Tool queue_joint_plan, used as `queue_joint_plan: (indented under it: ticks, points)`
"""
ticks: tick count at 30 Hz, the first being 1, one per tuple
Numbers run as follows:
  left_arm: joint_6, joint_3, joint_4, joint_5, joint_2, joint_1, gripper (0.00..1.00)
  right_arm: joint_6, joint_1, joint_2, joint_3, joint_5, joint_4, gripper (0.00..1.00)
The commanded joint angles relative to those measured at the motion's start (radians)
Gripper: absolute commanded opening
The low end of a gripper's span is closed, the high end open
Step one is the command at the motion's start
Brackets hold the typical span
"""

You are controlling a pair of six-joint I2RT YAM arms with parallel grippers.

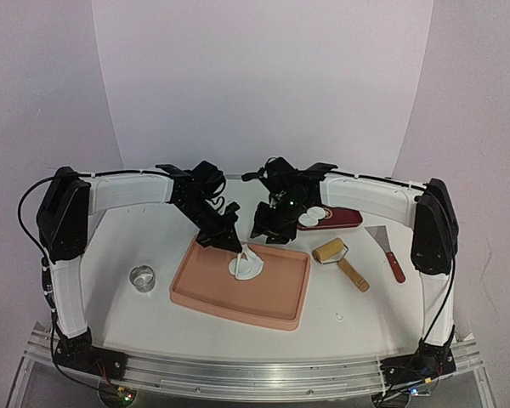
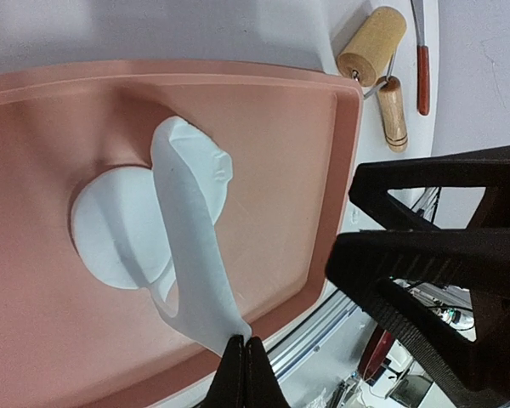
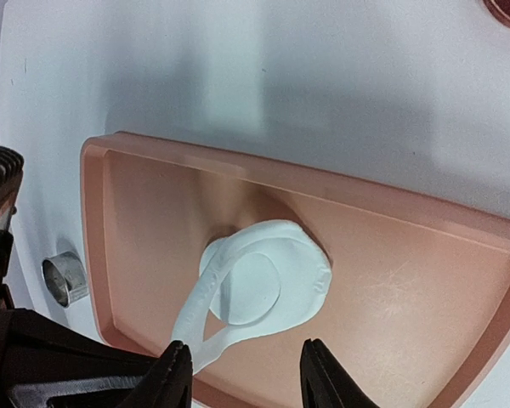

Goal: Roll out the dumpling wrappers from the dough

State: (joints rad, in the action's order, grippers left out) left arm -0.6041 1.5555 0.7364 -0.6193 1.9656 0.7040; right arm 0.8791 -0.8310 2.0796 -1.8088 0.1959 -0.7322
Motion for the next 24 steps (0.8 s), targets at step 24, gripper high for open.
queue_joint_plan:
  ticks: [24]
  points:
    - [0.057, -0.146, -0.116, -0.027, -0.089, 0.034, 0.00, 0.383, -0.039, 0.052, 0.108, 0.189, 0.250, 0.42]
